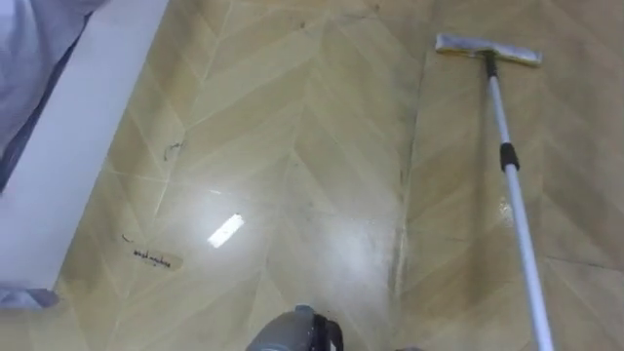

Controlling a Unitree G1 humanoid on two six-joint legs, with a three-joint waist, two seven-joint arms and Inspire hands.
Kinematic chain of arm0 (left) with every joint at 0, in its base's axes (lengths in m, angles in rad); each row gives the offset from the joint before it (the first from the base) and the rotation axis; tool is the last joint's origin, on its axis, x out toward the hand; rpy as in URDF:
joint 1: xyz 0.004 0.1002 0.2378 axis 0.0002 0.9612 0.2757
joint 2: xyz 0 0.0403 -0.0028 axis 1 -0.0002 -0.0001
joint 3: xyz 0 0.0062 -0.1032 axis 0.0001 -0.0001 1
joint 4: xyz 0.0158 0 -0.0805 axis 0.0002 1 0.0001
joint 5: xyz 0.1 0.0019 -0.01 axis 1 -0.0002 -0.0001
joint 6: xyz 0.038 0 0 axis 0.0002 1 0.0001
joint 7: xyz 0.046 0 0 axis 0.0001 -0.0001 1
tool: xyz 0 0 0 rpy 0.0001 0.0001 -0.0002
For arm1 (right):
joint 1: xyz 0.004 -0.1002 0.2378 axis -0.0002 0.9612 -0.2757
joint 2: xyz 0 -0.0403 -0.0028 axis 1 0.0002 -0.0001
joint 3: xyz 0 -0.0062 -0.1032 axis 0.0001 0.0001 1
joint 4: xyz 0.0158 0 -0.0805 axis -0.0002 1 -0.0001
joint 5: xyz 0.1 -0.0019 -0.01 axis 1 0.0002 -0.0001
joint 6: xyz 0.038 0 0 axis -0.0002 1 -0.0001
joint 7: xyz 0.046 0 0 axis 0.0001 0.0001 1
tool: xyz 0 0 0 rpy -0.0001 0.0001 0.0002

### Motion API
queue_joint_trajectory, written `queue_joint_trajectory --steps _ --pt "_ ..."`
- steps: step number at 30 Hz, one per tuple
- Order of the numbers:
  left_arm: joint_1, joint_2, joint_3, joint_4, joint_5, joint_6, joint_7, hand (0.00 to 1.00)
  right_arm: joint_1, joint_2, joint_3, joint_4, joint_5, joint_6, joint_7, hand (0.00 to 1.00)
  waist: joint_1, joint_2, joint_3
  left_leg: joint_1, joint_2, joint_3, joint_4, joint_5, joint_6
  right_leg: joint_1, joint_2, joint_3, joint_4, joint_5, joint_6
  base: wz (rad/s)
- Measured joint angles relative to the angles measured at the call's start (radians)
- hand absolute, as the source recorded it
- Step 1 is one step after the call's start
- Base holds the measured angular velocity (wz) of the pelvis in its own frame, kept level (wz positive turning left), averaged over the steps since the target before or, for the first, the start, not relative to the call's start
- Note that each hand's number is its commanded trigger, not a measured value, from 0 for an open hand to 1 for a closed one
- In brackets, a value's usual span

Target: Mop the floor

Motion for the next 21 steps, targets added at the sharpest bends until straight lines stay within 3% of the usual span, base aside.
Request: queue_joint_trajectory --steps 2,3,4,5,6,8,10,11,12,13,14,15,16,17,19,21 --pt "-0.002 -0.007 -0.003 0.005 0.013 -0.001 0.007 0.00 0.027 0.035 -0.001 -0.004 -0.010 0.002 -0.014 1.00 -0.015 0.012 0.0126 0.026 -0.005 -0.014 -0.013 -0.011 -0.004 -0.086 0.008 -0.006 -0.041 -0.017 0.001 -0.46" --pt "0.000 -0.015 -0.003 0.017 0.017 0.002 0.009 0.00 0.034 0.056 -0.007 -0.005 -0.027 0.004 -0.021 1.00 -0.031 0.009 0.0174 0.049 -0.007 -0.020 -0.033 -0.017 -0.008 -0.118 0.007 -0.020 -0.135 -0.017 -0.001 -0.44" --pt "0.000 -0.020 -0.003 0.021 0.020 0.005 0.009 0.00 0.037 0.063 -0.008 -0.008 -0.036 0.005 -0.021 1.00 -0.037 0.014 0.0148 0.061 -0.010 -0.027 -0.041 -0.020 -0.011 -0.129 0.008 -0.029 -0.189 -0.014 -0.004 -0.33" --pt "0.001 -0.031 -0.004 0.022 0.025 0.010 0.009 0.00 0.030 0.071 -0.009 -0.010 -0.042 0.015 -0.018 1.00 -0.040 0.009 0.0180 0.080 -0.022 -0.057 -0.049 -0.028 -0.018 -0.138 0.006 -0.052 -0.301 -0.001 -0.022 -0.24" --pt "0.005 -0.036 -0.002 0.021 0.024 0.013 0.010 0.00 0.016 0.074 -0.014 -0.010 -0.055 0.034 -0.015 1.00 -0.036 0.013 0.0147 0.101 -0.025 -0.072 -0.050 -0.045 -0.025 -0.140 0.007 -0.079 -0.389 0.021 -0.040 -0.24" --pt "0.016 -0.036 -0.003 0.022 0.013 0.032 0.022 0.00 -0.012 0.067 -0.027 -0.011 -0.076 0.067 -0.014 1.00 -0.032 -0.010 0.0181 0.140 -0.029 -0.081 -0.042 -0.073 -0.038 -0.117 0.006 -0.098 -0.422 0.057 -0.068 -0.06" --pt "0.026 -0.030 -0.003 0.023 -0.010 0.039 0.039 0.00 -0.080 0.047 -0.042 -0.010 -0.109 0.105 -0.015 1.00 -0.020 -0.025 0.0166 0.148 -0.027 -0.100 0.006 -0.092 -0.061 -0.095 0.000 -0.114 -0.396 0.047 -0.082 0.04" --pt "0.028 -0.019 -0.005 0.020 -0.043 0.045 0.048 0.00 -0.155 0.027 -0.045 -0.010 -0.125 0.120 -0.015 1.00 -0.019 -0.041 0.0250 0.095 -0.011 -0.087 0.130 -0.061 -0.120 -0.096 -0.001 -0.118 -0.362 0.041 -0.090 -0.03" --pt "0.038 -0.003 -0.015 0.004 -0.078 0.046 0.057 0.00 -0.224 0.003 -0.035 -0.011 -0.125 0.118 -0.011 1.00 0.002 -0.062 0.0250 0.022 0.021 -0.061 0.291 0.019 -0.182 -0.105 0.005 -0.117 -0.318 0.012 -0.103 -0.08" --pt "0.043 0.003 -0.024 -0.004 -0.097 0.046 0.066 0.00 -0.260 -0.009 -0.030 -0.011 -0.119 0.116 -0.008 1.00 0.017 -0.071 0.0249 -0.013 0.033 -0.057 0.359 0.071 -0.193 -0.106 0.007 -0.118 -0.301 0.000 -0.112 -0.18" --pt "0.049 0.016 -0.043 -0.021 -0.130 0.046 0.074 0.00 -0.326 -0.030 -0.007 -0.021 -0.109 0.108 -0.005 1.00 0.038 -0.088 0.0255 -0.075 0.045 -0.057 0.464 0.191 -0.196 -0.105 0.012 -0.119 -0.276 -0.021 -0.127 -0.07" --pt "0.058 0.031 -0.054 -0.037 -0.144 0.045 0.074 0.00 -0.391 -0.041 -0.002 -0.044 -0.107 0.101 0.002 1.00 0.055 -0.113 0.0305 -0.130 0.053 -0.059 0.533 0.268 -0.200 -0.104 0.017 -0.114 -0.253 -0.045 -0.137 0.06" --pt "0.059 0.037 -0.057 -0.041 -0.144 0.044 0.073 0.00 -0.418 -0.046 0.000 -0.051 -0.105 0.090 0.007 1.00 0.056 -0.116 0.0304 -0.156 0.055 -0.065 0.555 0.264 -0.201 -0.103 0.023 -0.111 -0.242 -0.057 -0.135 0.12" --pt "0.068 0.046 -0.063 -0.056 -0.140 0.042 0.071 0.00 -0.458 -0.049 0.001 -0.062 -0.096 0.068 0.019 1.00 0.074 -0.133 0.0389 -0.197 0.072 -0.065 0.551 0.244 -0.191 -0.095 0.029 -0.110 -0.226 -0.077 -0.138 0.00" --pt "0.096 0.045 -0.065 -0.074 -0.139 0.043 0.064 0.00 -0.500 -0.047 0.001 -0.090 -0.055 0.052 0.036 1.00 0.095 -0.143 0.0433 -0.226 0.095 -0.066 0.434 0.192 -0.185 -0.066 0.031 -0.114 -0.223 -0.097 -0.140 -0.05" --pt "0.111 0.045 -0.079 -0.084 -0.130 0.048 0.050 0.00 -0.473 -0.046 0.003 -0.092 0.027 0.046 0.057 1.00 0.097 -0.129 0.0409 -0.201 0.104 -0.065 0.114 0.159 -0.171 -0.003 0.027 -0.118 -0.251 -0.138 -0.113 0.23"
